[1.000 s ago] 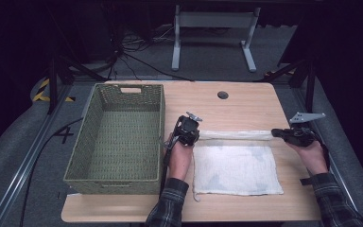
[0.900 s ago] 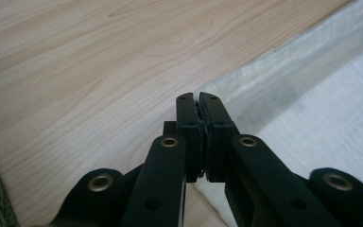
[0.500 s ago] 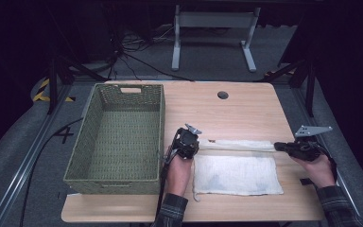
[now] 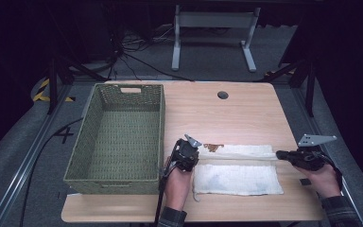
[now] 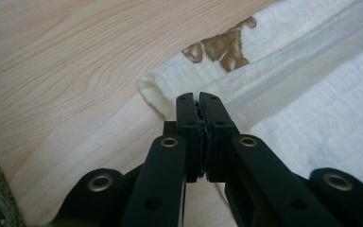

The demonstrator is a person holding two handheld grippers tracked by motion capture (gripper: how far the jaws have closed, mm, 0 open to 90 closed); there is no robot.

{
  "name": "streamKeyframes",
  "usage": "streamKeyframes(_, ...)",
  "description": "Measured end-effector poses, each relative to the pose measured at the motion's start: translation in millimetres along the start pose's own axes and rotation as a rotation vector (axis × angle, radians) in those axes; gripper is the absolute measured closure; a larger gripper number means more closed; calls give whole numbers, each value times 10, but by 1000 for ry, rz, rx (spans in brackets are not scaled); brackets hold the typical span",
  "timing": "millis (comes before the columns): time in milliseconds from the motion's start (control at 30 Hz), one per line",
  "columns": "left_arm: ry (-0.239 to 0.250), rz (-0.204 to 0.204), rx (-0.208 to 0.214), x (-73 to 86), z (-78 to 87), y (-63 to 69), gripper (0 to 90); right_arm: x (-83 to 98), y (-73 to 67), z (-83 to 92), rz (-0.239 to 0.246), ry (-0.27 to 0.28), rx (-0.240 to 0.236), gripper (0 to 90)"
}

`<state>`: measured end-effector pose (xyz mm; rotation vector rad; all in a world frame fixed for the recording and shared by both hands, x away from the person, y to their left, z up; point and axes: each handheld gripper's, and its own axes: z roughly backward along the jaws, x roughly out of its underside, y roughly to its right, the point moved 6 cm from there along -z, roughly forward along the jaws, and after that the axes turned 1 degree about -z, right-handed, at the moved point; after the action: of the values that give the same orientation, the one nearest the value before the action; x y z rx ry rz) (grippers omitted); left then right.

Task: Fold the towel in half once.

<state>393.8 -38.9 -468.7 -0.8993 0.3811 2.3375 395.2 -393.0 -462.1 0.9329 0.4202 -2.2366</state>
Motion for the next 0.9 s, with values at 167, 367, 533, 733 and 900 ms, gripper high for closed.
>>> streamKeyframes(167,-7,-24,-14,60,89,103,876,66,-67,72,9,1,-8,870)
streamKeyframes(367,1,-22,-8,150,211,160,876,142,-199,135,25,1,-32,869)
streamKeyframes(533,20,-26,18,246,313,226,876,210,-300,182,40,0,-42,869)
streamKeyframes(733,40,-39,34,277,423,296,876,251,-382,294,43,27,-44,869)
streamKeyframes(900,24,-40,58,366,423,330,876,324,-446,317,56,12,-51,869)
